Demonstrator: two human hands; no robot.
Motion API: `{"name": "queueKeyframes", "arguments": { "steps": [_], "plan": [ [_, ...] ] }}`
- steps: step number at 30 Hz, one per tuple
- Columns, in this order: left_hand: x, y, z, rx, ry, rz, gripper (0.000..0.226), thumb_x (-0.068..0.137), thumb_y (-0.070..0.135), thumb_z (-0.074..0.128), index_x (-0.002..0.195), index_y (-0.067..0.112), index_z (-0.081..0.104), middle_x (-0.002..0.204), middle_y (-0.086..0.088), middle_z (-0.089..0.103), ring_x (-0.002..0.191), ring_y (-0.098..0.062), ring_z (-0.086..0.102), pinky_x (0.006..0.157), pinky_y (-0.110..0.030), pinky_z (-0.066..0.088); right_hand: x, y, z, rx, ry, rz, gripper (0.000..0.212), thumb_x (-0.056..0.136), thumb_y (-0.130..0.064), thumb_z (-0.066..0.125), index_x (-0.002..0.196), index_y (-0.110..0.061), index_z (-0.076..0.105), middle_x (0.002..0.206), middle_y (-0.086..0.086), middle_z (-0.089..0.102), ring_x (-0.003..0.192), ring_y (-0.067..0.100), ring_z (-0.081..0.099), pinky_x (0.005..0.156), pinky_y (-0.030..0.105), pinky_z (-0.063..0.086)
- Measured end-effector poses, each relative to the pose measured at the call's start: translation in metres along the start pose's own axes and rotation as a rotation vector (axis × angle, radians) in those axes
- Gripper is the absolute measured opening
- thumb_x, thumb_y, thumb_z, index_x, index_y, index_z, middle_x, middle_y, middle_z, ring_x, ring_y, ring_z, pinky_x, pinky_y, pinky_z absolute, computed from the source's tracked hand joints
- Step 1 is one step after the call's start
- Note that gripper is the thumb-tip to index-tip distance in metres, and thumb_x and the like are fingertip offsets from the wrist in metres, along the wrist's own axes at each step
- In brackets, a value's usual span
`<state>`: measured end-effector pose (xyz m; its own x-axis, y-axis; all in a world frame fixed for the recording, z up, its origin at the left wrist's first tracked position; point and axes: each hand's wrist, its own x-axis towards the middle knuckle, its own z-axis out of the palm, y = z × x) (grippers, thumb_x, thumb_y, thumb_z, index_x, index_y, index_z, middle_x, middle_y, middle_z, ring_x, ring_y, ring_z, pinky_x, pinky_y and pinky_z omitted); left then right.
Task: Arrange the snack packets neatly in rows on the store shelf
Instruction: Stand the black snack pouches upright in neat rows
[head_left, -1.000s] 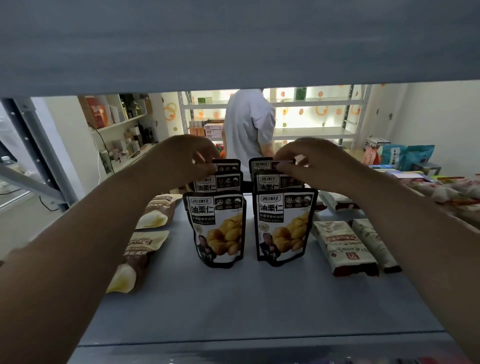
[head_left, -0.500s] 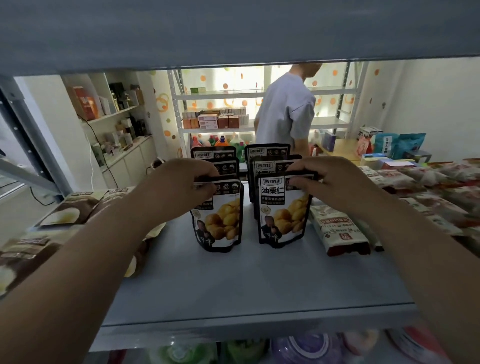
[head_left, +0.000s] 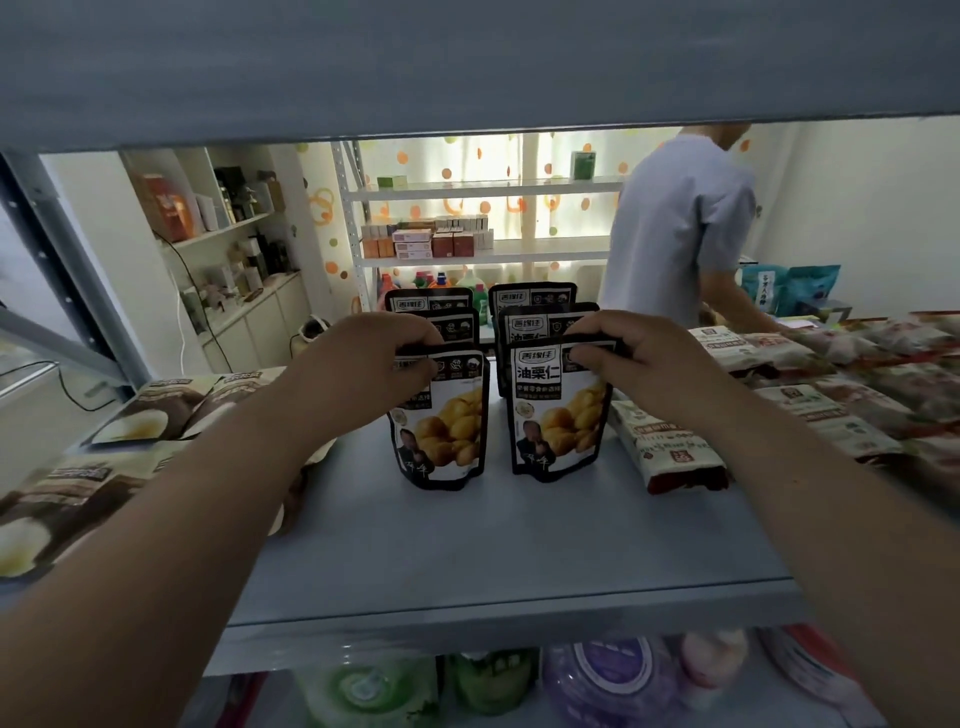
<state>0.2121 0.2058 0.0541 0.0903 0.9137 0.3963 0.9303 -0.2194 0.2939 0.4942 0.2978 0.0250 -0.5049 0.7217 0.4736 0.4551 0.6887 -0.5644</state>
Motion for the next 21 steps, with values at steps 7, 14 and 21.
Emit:
{"name": "queueKeyframes", "arguments": {
  "steps": [7, 14, 21],
  "plan": [
    [-0.024, -0.004, 0.003, 0.054, 0.177, 0.035, 0.045, 0.091, 0.029, 0.061, 0.135, 0.027, 0.053, 0.130, 0.002, 0.054, 0.121, -0.017, 0.049, 0.100, -0.032, 0.039, -0.022, -0.004, 0.005, -0.167, 0.152, -0.004, 0.042, 0.097, -0.031, 0.059, 0.138, -0.031, 0.053, 0.133, -0.015, 0.056, 0.123, 0.002, 0.049, 0.102, 0.026, 0.041],
    [-0.100, 0.016, 0.050, 0.209, 0.166, 0.087, 0.060, 0.093, 0.041, 0.046, 0.150, 0.021, 0.038, 0.151, -0.003, 0.040, 0.139, -0.028, 0.036, 0.109, -0.041, 0.034, -0.101, -0.023, 0.064, -0.324, 0.264, -0.174, 0.049, 0.092, -0.022, 0.058, 0.139, -0.009, 0.053, 0.144, 0.005, 0.047, 0.139, 0.019, 0.038, 0.115, 0.036, 0.032],
    [-0.154, 0.026, 0.092, 0.291, -0.057, 0.058, 0.065, 0.091, 0.047, 0.041, 0.151, 0.026, 0.030, 0.155, -0.006, 0.036, 0.144, -0.034, 0.031, 0.112, -0.054, 0.034, -0.145, -0.039, 0.112, -0.437, 0.034, -0.016, 0.057, 0.095, -0.040, 0.044, 0.145, -0.014, 0.045, 0.152, 0.008, 0.040, 0.147, 0.023, 0.026, 0.116, 0.039, 0.032]
  ]
}}
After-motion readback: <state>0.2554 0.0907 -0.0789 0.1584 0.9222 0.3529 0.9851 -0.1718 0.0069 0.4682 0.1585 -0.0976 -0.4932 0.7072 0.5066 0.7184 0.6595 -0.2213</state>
